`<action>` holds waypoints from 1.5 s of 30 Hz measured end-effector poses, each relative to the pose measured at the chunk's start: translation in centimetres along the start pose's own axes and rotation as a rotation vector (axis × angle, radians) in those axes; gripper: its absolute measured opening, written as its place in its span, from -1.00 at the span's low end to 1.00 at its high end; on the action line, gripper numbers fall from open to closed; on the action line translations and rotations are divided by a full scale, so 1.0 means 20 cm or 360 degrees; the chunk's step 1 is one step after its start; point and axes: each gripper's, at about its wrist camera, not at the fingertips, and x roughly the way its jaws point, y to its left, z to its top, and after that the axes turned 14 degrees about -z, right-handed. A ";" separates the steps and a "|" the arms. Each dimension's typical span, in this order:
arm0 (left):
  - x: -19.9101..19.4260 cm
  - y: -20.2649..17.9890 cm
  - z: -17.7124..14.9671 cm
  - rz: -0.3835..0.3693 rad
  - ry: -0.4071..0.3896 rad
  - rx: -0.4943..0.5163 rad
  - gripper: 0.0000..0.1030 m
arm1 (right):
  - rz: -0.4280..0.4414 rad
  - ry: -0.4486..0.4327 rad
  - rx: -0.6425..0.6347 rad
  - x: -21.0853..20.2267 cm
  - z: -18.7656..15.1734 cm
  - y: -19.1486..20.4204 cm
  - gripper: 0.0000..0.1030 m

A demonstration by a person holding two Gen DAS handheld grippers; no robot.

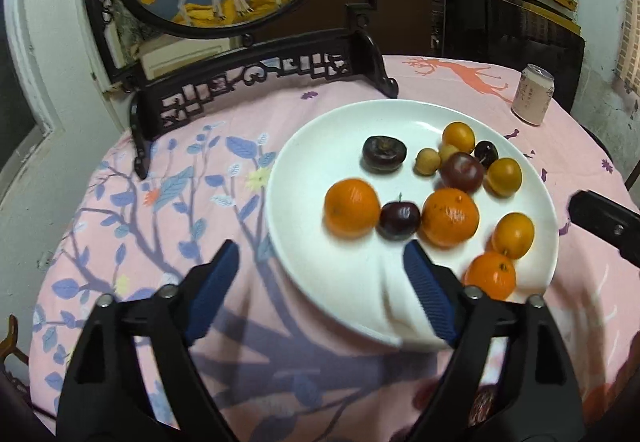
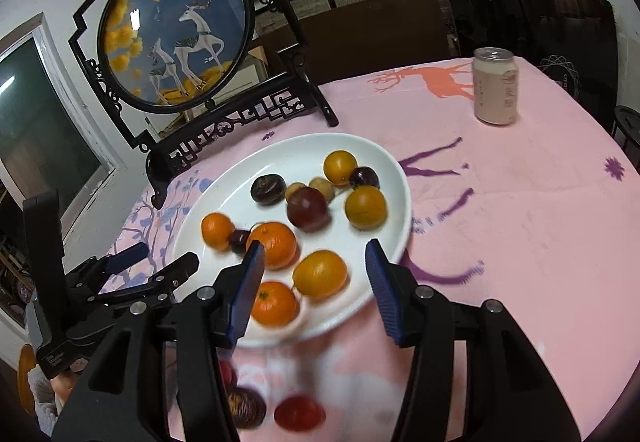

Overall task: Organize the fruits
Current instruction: 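Release the tangerine onto the plate while the right drops the plum there, then grasp a dark mangosteen with the left while the right grasps a red tomato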

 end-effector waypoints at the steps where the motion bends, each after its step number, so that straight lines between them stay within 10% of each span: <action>1: -0.02 -0.01 -0.02 0.0011 -0.0018 0.0003 0.74 | 0.0002 -0.0002 0.0008 -0.02 -0.03 -0.01 0.05; 18: -0.27 -0.06 -0.29 0.0146 -0.0089 0.0066 0.94 | -0.0118 -0.0033 -0.0033 -0.22 -0.35 -0.04 0.39; 45: -0.38 -0.07 -0.35 0.0117 -0.0120 0.0073 0.96 | -0.0204 -0.0025 -0.0248 -0.20 -0.44 0.08 0.39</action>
